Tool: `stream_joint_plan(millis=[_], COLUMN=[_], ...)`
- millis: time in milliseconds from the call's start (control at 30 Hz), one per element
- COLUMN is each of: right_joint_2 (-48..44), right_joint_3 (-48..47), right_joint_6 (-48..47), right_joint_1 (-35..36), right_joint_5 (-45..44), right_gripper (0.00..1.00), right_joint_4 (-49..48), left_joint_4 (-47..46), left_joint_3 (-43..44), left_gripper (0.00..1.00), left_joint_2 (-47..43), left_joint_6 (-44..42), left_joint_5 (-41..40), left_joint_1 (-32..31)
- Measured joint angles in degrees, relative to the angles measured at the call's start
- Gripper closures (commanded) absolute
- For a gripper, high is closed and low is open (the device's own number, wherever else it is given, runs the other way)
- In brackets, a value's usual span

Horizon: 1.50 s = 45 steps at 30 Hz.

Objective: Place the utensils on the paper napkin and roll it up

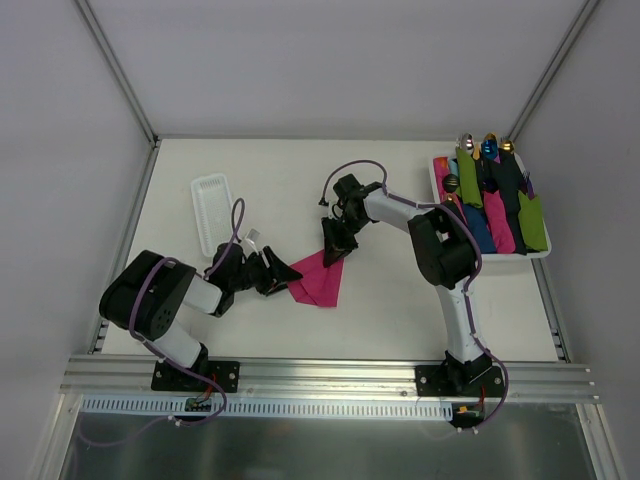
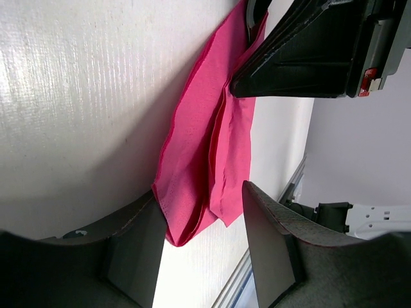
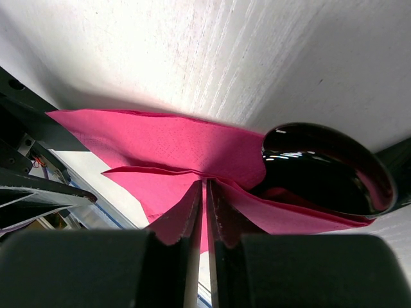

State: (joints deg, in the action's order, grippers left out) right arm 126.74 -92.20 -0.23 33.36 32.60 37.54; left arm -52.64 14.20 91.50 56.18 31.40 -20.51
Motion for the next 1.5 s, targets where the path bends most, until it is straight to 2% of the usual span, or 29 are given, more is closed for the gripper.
stream_joint_plan(millis=[133,400,533,800,1000,1267,1500], right_joint_2=[0.02,0.02,0.02,0.02,0.02,0.02,0.02], right_joint_3=[-0.02,-0.04,-0.04,-0.04,-0.04,-0.04,-0.04], right_joint_6=[-0.02,-0.02,-0.02,-0.02,-0.02,-0.02,-0.02], right_joint_1=[0.0,0.0,0.0,0.0,0.0,0.0,0.0], right_joint_5=[0.0,0.0,0.0,-0.02,-0.02,-0.04,-0.04], right_gripper=[0.9,0.9,0.91,0.91,0.91,0.91,0.91], right_joint_4=[0.02,0.02,0.02,0.04,0.04,0.02,0.02], left_joint_4=[0.98,2.91,5.16,13.7,17.05,16.9,17.03], left_joint_3=[1.09,2.97,2.91,2.12,4.2,6.03,8.83], left_gripper=[0.51,0.66,0.79,0.95,1.0,1.0,1.0], left_joint_2=[0.24,1.57,0.44,-7.08,-8.48,-6.84,-6.25], left_joint_6=[0.0,0.33,0.17,-1.22,-2.03,-2.27,-4.57], left_joint_5=[0.07,-0.9,-2.29,-5.14,-4.98,-4.39,-3.3], left_joint_1=[0.0,0.0,0.02,0.02,0.0,-0.22,-3.82])
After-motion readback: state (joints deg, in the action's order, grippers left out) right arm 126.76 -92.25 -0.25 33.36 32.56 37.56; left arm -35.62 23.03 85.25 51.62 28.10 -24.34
